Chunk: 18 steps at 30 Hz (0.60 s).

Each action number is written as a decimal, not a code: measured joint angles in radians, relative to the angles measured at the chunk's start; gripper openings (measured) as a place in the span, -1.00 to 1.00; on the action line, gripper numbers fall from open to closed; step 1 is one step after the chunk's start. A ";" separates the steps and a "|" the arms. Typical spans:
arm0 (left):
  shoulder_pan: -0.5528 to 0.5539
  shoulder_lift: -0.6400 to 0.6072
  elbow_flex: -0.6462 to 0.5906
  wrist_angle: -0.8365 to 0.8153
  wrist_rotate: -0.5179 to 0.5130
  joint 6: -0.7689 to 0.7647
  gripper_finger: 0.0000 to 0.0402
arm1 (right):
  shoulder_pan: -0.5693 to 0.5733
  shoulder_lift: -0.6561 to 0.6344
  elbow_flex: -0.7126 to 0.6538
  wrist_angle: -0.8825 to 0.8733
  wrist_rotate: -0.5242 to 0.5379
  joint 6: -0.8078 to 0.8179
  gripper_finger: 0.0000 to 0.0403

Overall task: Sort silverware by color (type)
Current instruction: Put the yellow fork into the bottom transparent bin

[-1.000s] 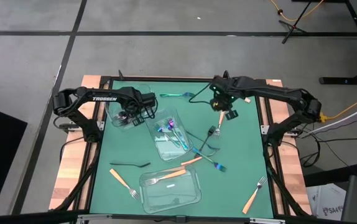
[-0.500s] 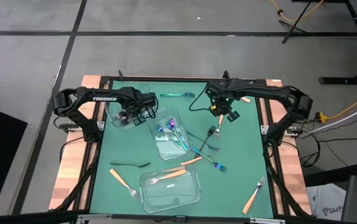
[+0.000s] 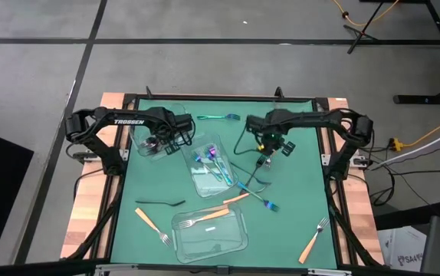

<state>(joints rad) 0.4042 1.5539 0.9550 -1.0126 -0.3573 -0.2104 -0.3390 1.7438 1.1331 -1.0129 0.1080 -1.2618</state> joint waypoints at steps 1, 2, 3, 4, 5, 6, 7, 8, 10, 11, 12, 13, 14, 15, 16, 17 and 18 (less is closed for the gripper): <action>0.000 0.000 0.000 0.003 0.000 0.000 -0.71 | 0.010 0.000 -0.014 0.002 0.027 -0.015 -0.67; 0.000 0.000 0.000 0.007 0.000 0.000 -0.71 | 0.019 0.000 -0.030 0.010 0.054 -0.029 -0.67; 0.000 0.000 0.000 0.013 0.000 0.000 -0.71 | 0.026 0.000 -0.045 0.023 0.079 -0.040 -0.67; 0.000 0.000 0.000 0.019 0.000 0.000 -0.71 | 0.032 0.000 -0.060 0.042 0.097 -0.051 -0.67; 0.000 0.000 0.000 0.025 0.000 0.000 -0.71 | 0.035 0.000 -0.073 0.064 0.115 -0.054 -0.67; 0.000 0.000 0.000 0.031 0.000 0.000 -0.71 | 0.040 0.000 -0.084 0.090 0.127 -0.055 -0.67; 0.000 0.000 0.000 0.039 0.000 0.000 -0.71 | 0.039 0.000 -0.092 0.116 0.137 -0.055 -0.67; 0.000 0.000 0.000 0.047 0.000 0.000 -0.71 | 0.039 0.000 -0.098 0.140 0.140 -0.055 -0.67; 0.000 0.000 0.000 0.051 0.000 0.000 -0.71 | 0.039 0.000 -0.101 0.163 0.140 -0.055 -0.67; 0.000 0.000 0.000 0.051 0.000 0.000 -0.71 | 0.038 0.000 -0.101 0.167 0.144 -0.055 -0.67; 0.000 0.000 0.000 0.051 0.000 0.000 -0.71 | 0.038 0.000 -0.101 0.168 0.144 -0.055 -0.67; 0.000 0.000 0.000 0.051 0.000 0.000 -0.71 | 0.038 0.000 -0.101 0.164 0.144 -0.055 -0.67; 0.000 0.000 0.000 0.051 0.000 0.000 -0.71 | 0.038 0.000 -0.101 0.159 0.144 -0.055 -0.67; 0.000 0.000 0.000 0.051 0.000 0.000 -0.71 | 0.038 0.000 -0.101 0.150 0.144 -0.055 -0.67; 0.000 0.000 0.000 0.051 0.000 0.000 -0.71 | 0.038 0.000 -0.101 0.140 0.144 -0.054 -0.67; 0.000 0.000 0.000 0.051 0.000 0.000 -0.71 | 0.038 0.000 -0.101 0.131 0.144 -0.054 -0.67; 0.000 0.000 0.000 0.051 0.000 0.000 -0.71 | 0.038 0.000 -0.101 0.122 0.143 -0.054 -0.67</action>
<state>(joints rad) 0.4042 1.5539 0.9550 -0.9619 -0.3574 -0.2104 -0.3012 1.7439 1.0317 -0.8904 0.2505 -1.3163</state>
